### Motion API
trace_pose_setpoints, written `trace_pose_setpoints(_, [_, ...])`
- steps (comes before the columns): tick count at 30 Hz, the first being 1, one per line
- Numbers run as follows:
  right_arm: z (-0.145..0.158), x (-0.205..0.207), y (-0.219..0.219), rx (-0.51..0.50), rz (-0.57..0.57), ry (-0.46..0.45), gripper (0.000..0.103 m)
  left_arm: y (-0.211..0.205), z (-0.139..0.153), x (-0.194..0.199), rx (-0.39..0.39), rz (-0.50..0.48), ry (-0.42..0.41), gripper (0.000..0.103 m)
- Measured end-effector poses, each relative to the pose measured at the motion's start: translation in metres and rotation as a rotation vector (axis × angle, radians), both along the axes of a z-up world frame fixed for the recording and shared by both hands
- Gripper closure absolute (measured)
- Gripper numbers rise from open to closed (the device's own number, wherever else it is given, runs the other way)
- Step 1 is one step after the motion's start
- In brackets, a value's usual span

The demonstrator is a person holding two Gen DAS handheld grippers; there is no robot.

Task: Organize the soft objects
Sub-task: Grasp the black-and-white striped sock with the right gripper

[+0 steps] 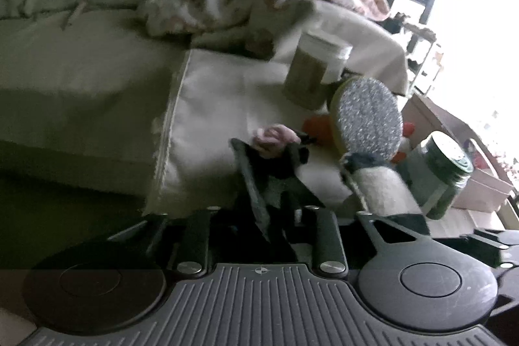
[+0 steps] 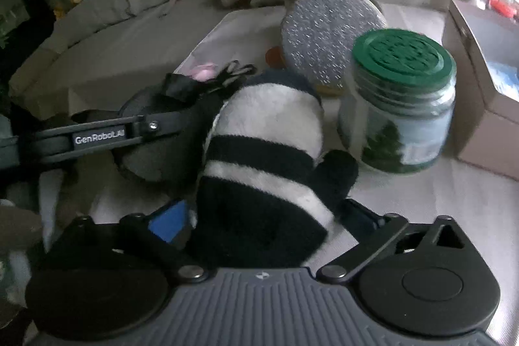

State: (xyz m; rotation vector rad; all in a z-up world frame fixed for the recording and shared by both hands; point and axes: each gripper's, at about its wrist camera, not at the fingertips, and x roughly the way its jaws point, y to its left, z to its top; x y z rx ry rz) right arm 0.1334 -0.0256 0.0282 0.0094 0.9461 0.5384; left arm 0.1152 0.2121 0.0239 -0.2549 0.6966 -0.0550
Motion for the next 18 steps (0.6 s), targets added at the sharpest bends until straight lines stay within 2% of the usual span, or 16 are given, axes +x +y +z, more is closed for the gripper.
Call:
trace_pose_setpoints(2, [-0.003, -0.003, 0.006, -0.035, 0.021, -0.042, 0.001, 0.003, 0.003, -0.005, 0.000, -0.003, -0.012, 0.082])
trace_pose_setpoints(5, [-0.002, -0.014, 0.007, -0.105, 0.078, -0.106, 0.020, 0.007, 0.007, -0.015, 0.010, -0.012, -0.011, 0.083])
trace_pose_setpoints(6, [0.000, -0.015, 0.004, -0.102, 0.093, -0.104, 0.027, 0.007, 0.008, -0.019, 0.015, -0.019, -0.009, 0.083])
trace_pose_setpoints(9, [0.006, -0.017, -0.005, -0.082, 0.125, -0.063, 0.037, 0.004, 0.013, -0.029, 0.065, -0.033, -0.017, 0.083])
trace_pose_setpoints(15, [0.014, -0.023, -0.010, -0.088, 0.178, -0.031, 0.047, 0.001, 0.036, -0.047, 0.080, -0.053, -0.090, 0.085])
trace_pose_setpoints(18, [0.036, -0.033, -0.019, -0.064, 0.200, -0.071, 0.048, -0.005, 0.059, -0.053, 0.125, -0.068, -0.135, 0.085])
